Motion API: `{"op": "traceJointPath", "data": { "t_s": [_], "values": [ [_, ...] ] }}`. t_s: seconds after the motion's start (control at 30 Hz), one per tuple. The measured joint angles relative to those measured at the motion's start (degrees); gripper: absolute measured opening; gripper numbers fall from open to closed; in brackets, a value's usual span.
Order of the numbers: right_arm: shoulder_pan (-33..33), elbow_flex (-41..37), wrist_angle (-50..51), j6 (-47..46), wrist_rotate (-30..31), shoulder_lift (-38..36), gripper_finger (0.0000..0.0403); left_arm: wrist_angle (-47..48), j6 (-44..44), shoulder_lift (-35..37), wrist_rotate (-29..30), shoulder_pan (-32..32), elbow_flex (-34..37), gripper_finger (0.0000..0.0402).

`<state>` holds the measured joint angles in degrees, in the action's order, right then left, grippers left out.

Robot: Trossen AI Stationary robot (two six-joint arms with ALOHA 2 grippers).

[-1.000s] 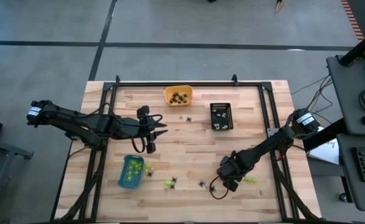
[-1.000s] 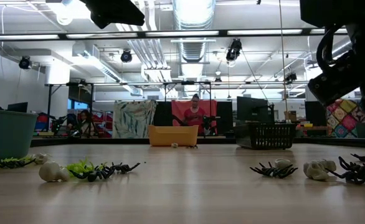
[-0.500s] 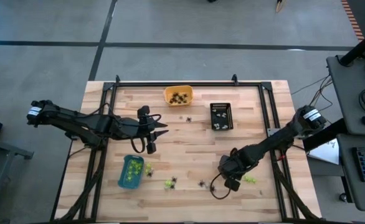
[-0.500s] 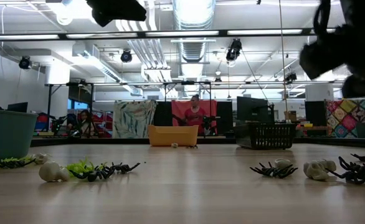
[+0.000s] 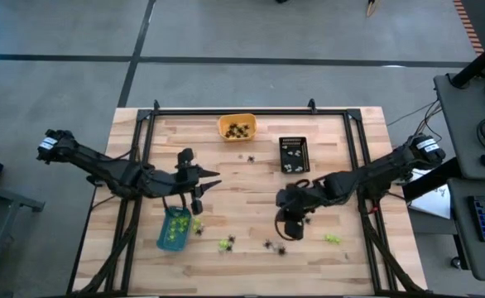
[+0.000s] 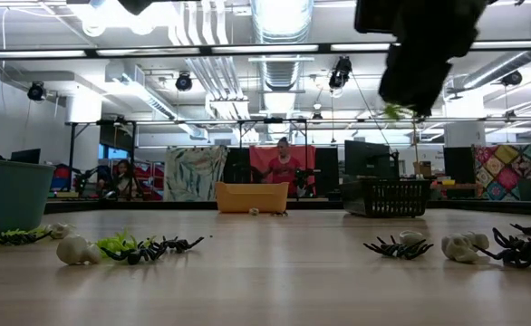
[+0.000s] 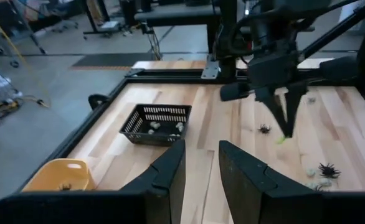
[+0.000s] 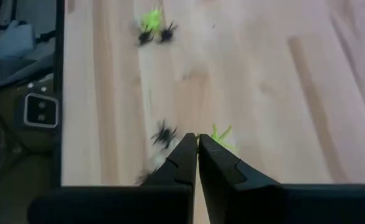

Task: Sort Halloween decoration
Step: Put the green spider toy into the blue bin

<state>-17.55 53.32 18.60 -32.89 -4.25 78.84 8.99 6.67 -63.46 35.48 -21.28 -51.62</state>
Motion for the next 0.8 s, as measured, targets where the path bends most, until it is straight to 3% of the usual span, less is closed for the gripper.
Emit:
{"op": "traceJointPath", "data": {
  "t_s": [0.17, 0.47, 0.63, 0.8],
  "values": [
    [4.78, -0.13, -7.93, 8.21, -1.16, 2.95, 0.0008, 0.04, 0.05, 0.17, 6.95, -4.64, 0.0, 0.008],
    [13.33, 2.11, -38.77, 19.78, -13.46, 14.31, 0.0008, -1.38, 0.5, 3.37, 18.3, -12.18, 0.0, 0.008],
    [15.12, 10.29, -50.18, 24.22, -15.32, 25.09, 0.0008, -1.38, 0.49, 6.85, 25.1, -15.1, 0.0, 0.008],
    [15.09, 21.91, -50.82, 29.94, -15.76, 34.9, 0.0008, -1.27, 1.03, 10.38, 26.24, -16.24, 0.0, 0.008]
  ]
}}
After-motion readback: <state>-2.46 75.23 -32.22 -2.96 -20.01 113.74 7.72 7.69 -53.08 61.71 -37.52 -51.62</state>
